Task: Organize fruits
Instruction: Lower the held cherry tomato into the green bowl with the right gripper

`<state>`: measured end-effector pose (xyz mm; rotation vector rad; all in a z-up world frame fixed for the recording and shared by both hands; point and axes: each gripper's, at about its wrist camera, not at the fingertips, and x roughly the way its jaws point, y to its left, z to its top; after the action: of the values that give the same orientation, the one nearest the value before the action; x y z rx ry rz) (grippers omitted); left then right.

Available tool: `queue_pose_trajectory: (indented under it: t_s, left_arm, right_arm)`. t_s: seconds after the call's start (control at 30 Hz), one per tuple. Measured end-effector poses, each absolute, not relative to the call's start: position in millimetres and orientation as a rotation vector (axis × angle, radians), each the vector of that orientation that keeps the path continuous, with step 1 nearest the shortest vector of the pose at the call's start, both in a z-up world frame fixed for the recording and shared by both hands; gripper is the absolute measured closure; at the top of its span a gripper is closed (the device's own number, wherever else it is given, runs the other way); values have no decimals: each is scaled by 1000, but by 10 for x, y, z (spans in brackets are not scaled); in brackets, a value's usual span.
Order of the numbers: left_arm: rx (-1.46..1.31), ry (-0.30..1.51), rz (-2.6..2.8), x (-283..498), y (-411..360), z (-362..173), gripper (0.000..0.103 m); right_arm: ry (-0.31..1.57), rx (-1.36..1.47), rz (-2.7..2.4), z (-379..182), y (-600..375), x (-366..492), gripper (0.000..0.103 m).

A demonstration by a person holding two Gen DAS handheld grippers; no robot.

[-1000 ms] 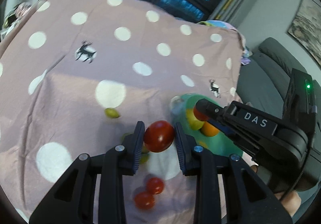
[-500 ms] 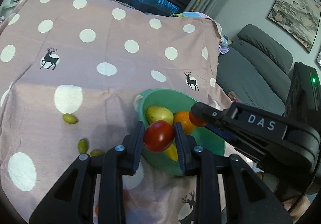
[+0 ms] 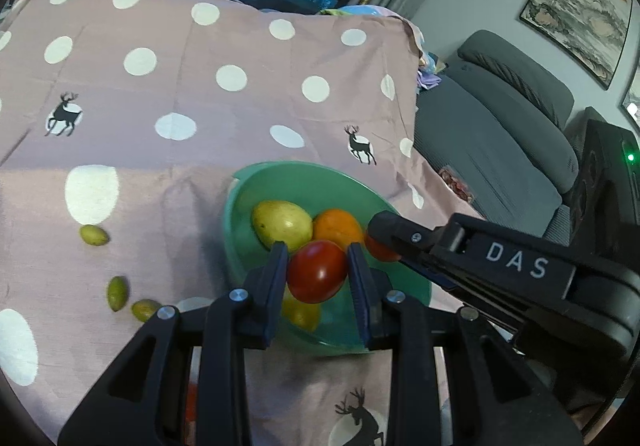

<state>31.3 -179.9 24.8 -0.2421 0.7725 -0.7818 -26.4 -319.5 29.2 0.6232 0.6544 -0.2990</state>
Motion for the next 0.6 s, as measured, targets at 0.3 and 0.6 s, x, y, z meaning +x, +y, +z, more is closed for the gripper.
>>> queue_pose_trajectory:
  t_s: [0.3, 0.6]
  left_arm:
    - [-240, 809, -813, 334, -1936, 192, 73]
    - [-239, 828, -820, 352, -2008, 157, 74]
  right_arm:
    - [687, 593, -324, 271, -3249, -263, 72]
    - [708, 580, -343, 241, -3283, -263, 72]
